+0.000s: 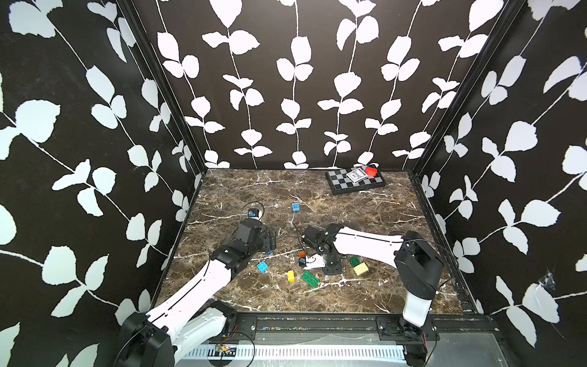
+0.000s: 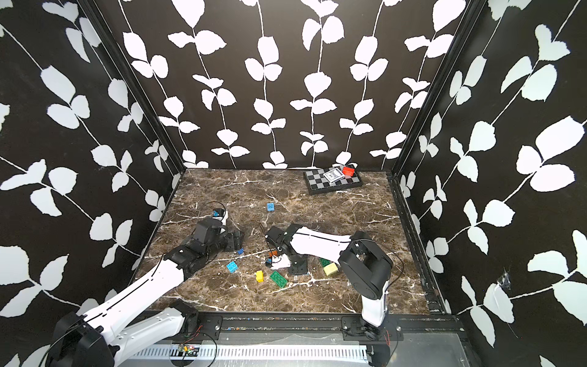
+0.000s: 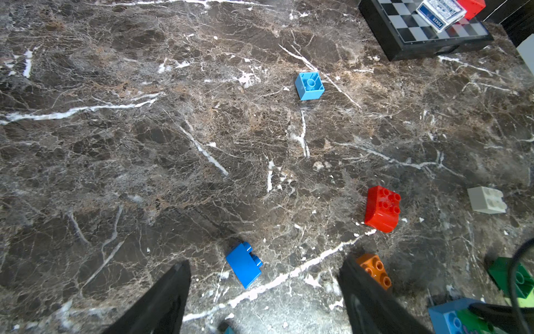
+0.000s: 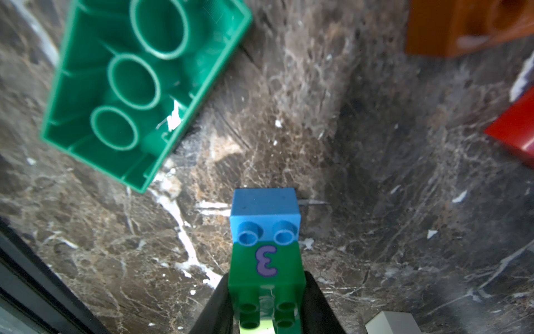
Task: Assemble the number 1 with lego
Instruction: Assemble the lego brick with the lego brick, then pick up the lego brick from the center of the board.
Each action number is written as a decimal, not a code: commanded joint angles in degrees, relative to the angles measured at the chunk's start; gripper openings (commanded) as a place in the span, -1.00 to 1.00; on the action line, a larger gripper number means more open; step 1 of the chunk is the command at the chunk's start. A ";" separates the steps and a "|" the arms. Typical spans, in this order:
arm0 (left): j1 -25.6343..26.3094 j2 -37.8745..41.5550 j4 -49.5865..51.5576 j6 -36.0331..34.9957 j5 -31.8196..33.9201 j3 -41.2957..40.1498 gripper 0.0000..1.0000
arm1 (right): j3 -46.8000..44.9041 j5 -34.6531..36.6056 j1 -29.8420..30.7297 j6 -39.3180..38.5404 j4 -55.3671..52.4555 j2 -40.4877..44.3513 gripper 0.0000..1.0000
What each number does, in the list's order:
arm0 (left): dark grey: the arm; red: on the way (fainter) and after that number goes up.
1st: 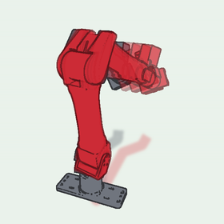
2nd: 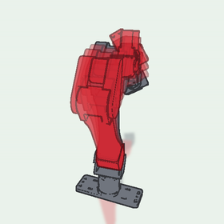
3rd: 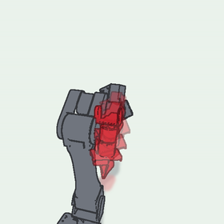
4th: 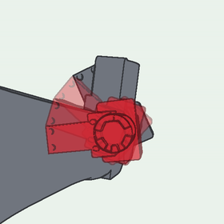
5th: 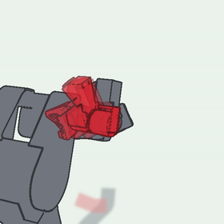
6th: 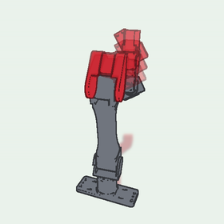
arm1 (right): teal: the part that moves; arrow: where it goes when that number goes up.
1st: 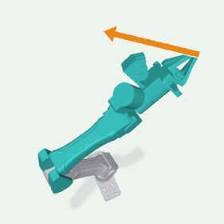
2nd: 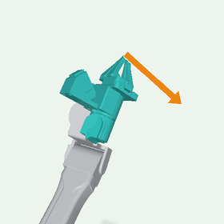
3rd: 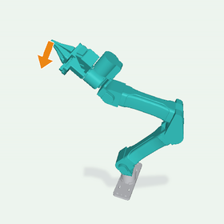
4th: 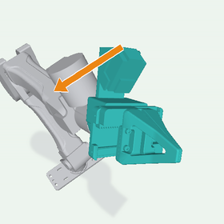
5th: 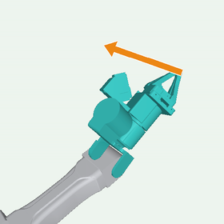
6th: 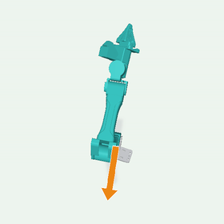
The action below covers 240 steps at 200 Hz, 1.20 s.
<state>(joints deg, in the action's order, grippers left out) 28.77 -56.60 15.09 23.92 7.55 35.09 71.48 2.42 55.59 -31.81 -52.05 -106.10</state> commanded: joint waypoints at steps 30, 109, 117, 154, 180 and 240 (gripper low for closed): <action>-0.47 1.58 1.29 -0.41 0.55 0.56 0.67 | -2.82 -4.70 -0.48 4.40 8.25 1.82 0.25; -0.56 -1.62 3.04 -1.27 -6.58 3.00 0.71 | -13.21 -7.08 -7.62 30.66 18.22 23.79 0.48; -0.48 -2.78 3.48 -0.63 -7.71 3.55 0.70 | -14.59 -4.44 -8.49 37.00 19.68 25.93 0.44; 2.91 -10.35 8.54 2.91 -9.15 8.39 0.69 | -16.38 0.67 -17.49 62.78 13.89 29.68 0.18; 6.69 -17.91 14.19 6.06 -8.19 14.13 0.68 | -16.31 -2.76 -23.62 66.11 10.21 30.13 0.13; 15.89 -33.09 24.00 13.28 -4.56 27.99 0.56 | -17.29 -2.35 -28.33 62.91 9.10 32.84 0.22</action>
<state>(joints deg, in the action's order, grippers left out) 42.19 -86.13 31.75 33.41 0.91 58.15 55.92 0.19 28.45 30.94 -41.45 -74.22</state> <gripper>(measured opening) 0.797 0.609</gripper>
